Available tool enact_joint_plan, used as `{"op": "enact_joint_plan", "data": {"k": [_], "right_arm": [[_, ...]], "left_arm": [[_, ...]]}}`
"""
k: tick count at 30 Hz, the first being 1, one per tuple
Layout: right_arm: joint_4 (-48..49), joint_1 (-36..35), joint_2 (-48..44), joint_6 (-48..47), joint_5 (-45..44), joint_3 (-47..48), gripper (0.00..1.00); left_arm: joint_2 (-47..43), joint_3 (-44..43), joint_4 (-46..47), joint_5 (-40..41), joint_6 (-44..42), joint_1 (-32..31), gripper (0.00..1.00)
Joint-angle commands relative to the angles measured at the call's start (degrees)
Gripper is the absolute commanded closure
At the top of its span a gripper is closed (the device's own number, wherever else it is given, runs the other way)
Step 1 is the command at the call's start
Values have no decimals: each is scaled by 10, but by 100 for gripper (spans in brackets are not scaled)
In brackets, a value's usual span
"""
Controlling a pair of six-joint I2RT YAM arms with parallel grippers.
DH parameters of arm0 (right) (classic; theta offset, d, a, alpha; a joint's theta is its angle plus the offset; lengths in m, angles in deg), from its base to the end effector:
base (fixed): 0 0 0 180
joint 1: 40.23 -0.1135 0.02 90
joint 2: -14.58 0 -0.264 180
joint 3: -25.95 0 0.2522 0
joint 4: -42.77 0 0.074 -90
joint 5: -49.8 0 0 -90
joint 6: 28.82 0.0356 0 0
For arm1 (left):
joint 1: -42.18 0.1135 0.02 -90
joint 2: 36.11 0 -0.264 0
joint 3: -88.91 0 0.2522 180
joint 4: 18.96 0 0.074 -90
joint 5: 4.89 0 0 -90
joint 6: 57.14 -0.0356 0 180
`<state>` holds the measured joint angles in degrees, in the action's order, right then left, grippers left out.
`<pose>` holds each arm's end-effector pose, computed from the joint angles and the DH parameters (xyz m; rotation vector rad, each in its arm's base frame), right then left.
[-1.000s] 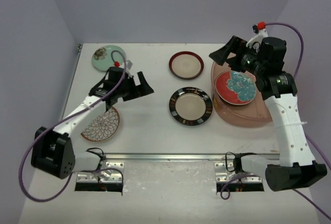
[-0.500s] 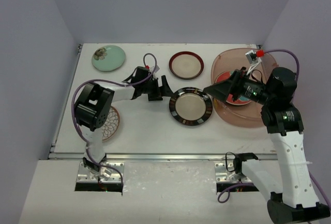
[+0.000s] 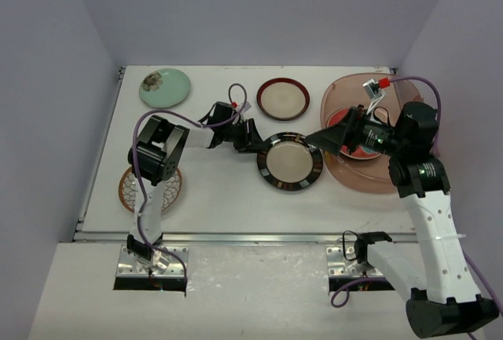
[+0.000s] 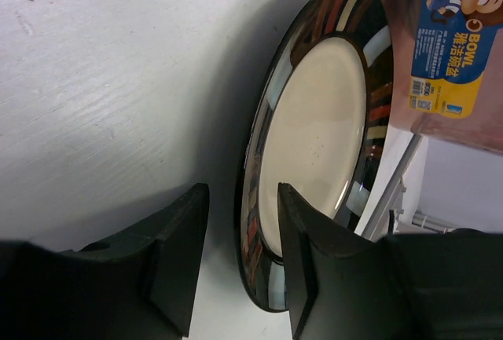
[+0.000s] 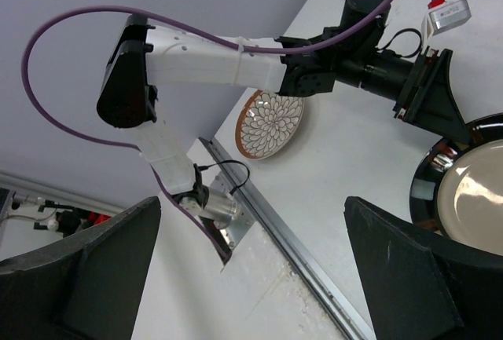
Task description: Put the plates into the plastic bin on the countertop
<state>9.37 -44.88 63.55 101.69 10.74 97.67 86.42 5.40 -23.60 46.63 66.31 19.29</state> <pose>0.1712 0.0417 0.3924 -0.1194 1.8818 1.3299 0.3890 -0.1883 0.1070 0.1388 2.4700 -1.2472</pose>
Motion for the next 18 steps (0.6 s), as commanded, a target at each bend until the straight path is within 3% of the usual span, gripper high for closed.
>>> {"op": "enact_joint_plan", "data": {"k": [1,5,8,10,13,18], "right_arm": [[59,-1,5,16,15,-14,1],[78,-1,9,23,19,-31,1],[94,-1,21,26,26,-46,1],[95,-1,33,24,29,-56,1],[96,-1,44,21,31,-63,1],[91,-1,58,5,26,-67,1]], "left_arm": [[28,5,-11,7,-17,-5,61],[41,4,-2,-18,-13,-10,72],[43,9,-3,-22,-15,-14,93],[38,19,-3,-19,-15,-14,99],[7,38,-9,-1,-4,-13,100],[-178,171,18,88,47,-7,100]]}}
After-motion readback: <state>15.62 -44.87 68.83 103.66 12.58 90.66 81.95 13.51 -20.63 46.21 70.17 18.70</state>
